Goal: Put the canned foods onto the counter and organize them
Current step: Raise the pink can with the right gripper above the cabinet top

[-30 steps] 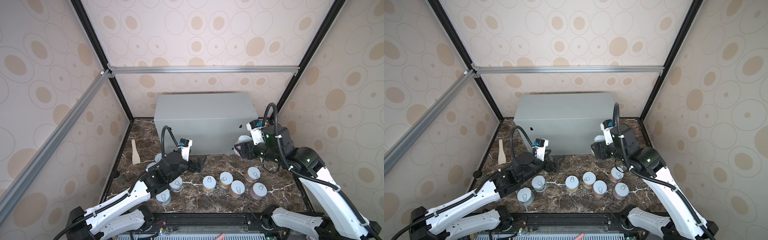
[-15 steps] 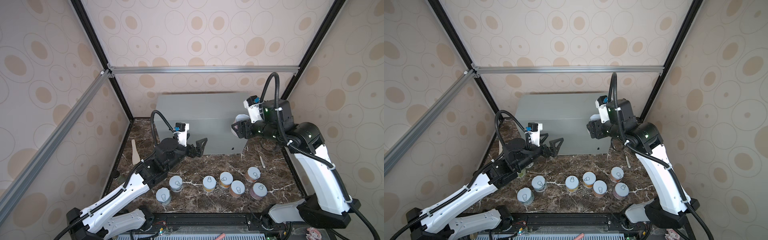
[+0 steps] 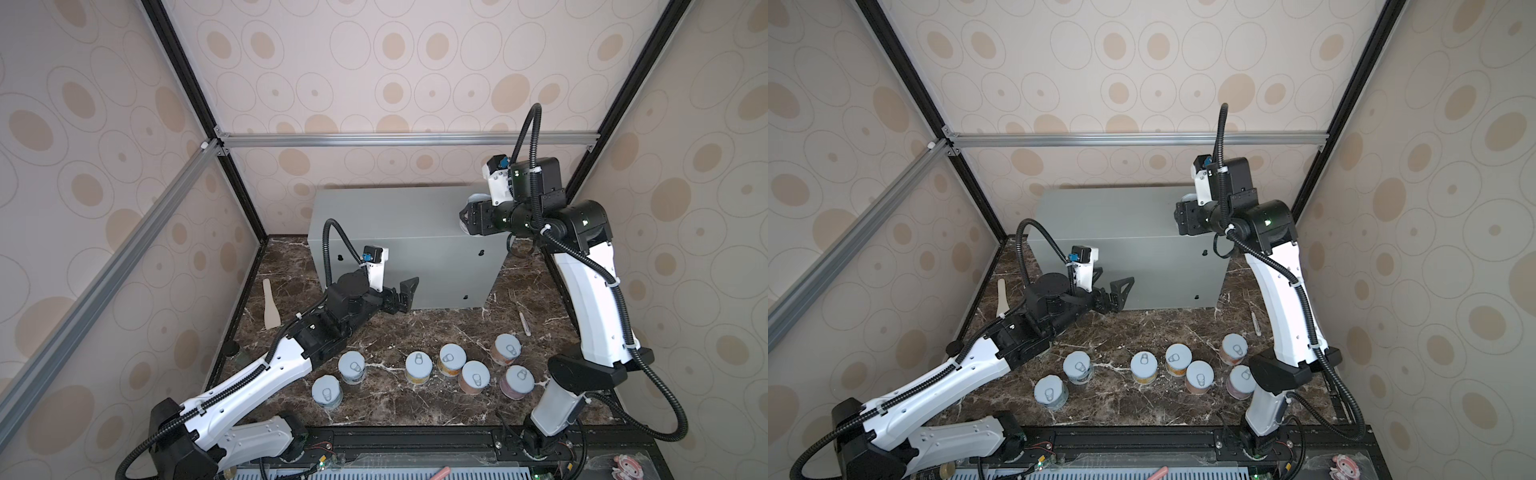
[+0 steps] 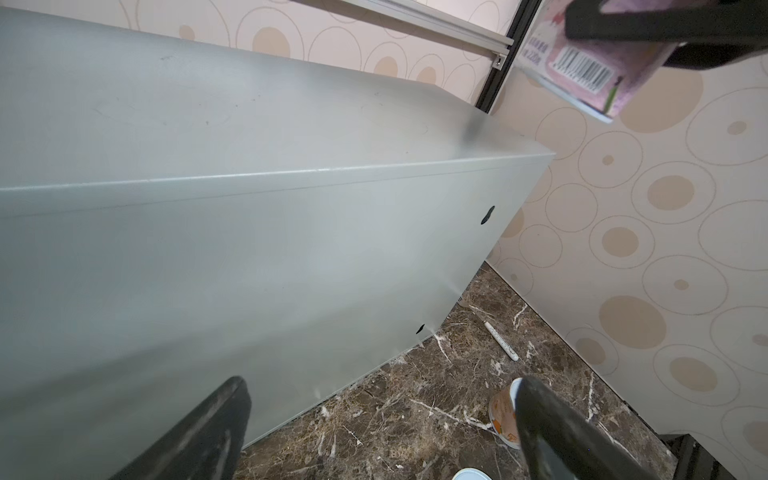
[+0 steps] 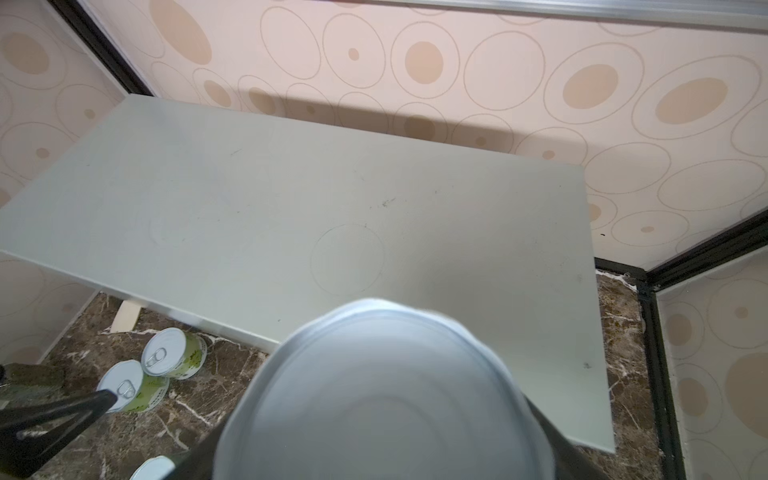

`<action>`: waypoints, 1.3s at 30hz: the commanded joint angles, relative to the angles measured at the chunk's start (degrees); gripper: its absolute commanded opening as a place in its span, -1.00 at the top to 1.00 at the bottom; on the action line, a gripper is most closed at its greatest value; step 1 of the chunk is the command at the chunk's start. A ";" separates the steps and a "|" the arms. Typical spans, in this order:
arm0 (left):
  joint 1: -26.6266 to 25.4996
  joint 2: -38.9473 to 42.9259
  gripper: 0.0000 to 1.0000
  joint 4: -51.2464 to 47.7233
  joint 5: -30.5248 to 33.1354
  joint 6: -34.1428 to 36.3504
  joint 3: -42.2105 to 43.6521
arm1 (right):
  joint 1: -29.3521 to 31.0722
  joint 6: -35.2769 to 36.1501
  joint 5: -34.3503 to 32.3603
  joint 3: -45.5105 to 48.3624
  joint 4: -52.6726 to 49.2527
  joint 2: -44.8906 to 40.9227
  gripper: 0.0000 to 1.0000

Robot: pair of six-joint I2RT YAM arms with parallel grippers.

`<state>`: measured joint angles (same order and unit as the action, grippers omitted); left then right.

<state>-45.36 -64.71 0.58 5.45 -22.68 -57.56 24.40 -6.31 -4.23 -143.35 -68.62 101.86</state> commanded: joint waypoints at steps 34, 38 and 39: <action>0.08 5.03 -0.98 8.23 -0.32 -6.06 16.71 | -4.98 2.69 -0.43 0.83 7.10 5.94 -0.98; 0.01 7.07 -0.98 7.70 0.02 -6.50 18.03 | -4.89 1.68 0.10 4.56 8.27 2.00 -0.97; 0.01 7.65 -0.98 7.64 -0.01 -6.72 18.42 | -4.92 1.38 0.25 6.01 8.73 0.84 -0.98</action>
<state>-45.39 -58.89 7.27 5.30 -27.90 -39.94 19.64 -4.23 -4.47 -139.35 -61.69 107.20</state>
